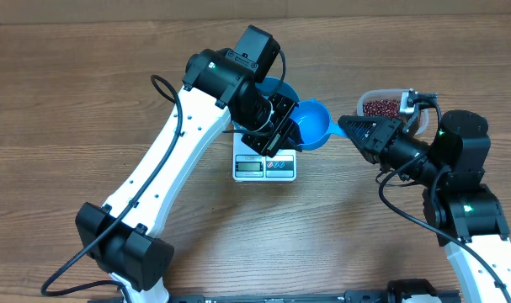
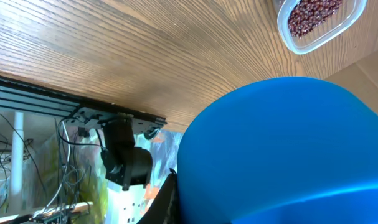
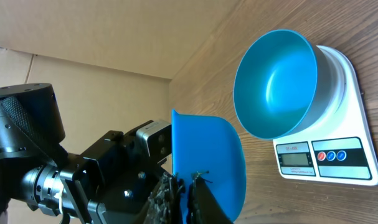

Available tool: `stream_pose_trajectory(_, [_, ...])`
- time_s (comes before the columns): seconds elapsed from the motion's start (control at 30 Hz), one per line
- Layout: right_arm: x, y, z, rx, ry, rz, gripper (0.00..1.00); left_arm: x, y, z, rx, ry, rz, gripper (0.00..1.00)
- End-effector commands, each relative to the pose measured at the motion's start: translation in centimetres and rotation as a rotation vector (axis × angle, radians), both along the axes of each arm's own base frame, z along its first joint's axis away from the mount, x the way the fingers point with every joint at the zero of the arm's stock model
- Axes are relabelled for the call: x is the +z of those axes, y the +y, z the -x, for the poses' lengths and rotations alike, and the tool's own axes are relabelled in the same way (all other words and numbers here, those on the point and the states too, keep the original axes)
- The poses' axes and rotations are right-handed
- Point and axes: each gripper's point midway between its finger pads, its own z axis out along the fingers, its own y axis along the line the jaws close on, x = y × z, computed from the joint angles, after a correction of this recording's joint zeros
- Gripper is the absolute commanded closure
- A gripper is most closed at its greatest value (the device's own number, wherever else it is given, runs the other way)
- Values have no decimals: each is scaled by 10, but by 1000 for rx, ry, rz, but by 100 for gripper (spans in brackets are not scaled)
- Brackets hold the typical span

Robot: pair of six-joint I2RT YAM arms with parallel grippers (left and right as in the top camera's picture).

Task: Scoop item into bowl and weigh 150g on scale
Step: 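Close the right gripper on the scoop handle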

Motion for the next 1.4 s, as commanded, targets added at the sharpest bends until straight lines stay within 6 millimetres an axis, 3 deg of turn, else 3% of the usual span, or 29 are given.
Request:
stream_pose_trajectory(0.0, [10, 3, 1, 22, -36, 1, 94, 1, -4, 1, 6, 18, 7, 96])
stream_pose_trajectory(0.43, [10, 4, 2, 30, -45, 12, 96, 0, -4, 0, 7, 16, 4, 93])
stream_pose_trajectory(0.53, [10, 4, 2, 30, -45, 12, 96, -1, -3, 0, 2, 7, -1, 74])
stream_pose_trajectory(0.6, [10, 4, 2, 30, -45, 12, 96, -3, -1, -2, 0, -9, -16, 46])
stream_pose_trajectory(0.63, [10, 3, 2, 29, -45, 12, 96, -3, -1, -2, 1, -11, -18, 36])
stream_pose_trajectory(0.67, [10, 3, 2, 29, -45, 12, 96, -3, -1, -3, 1, -11, -18, 34])
stream_pose_trajectory(0.83, [10, 3, 2, 30, -47, 15, 96, -2, -2, -2, -1, -6, -8, 41])
stream_pose_trajectory(0.9, [7, 1, 1, 16, -38, 26, 96, 0, -3, -1, -12, -8, 4, 50])
stream_pose_trajectory(1.0, [2, -1, 1, 10, -30, 44, 96, -2, 0, -3, -16, -35, -15, 57])
stream_pose_trajectory(1.2, [-2, -5, -1, -18, -20, 62, 96, 6, 13, -10, -5, -118, -49, 57])
stream_pose_trajectory(1.37, [-6, -7, -4, -28, -17, 82, 96, 31, 26, -21, -55, -296, -46, 49])
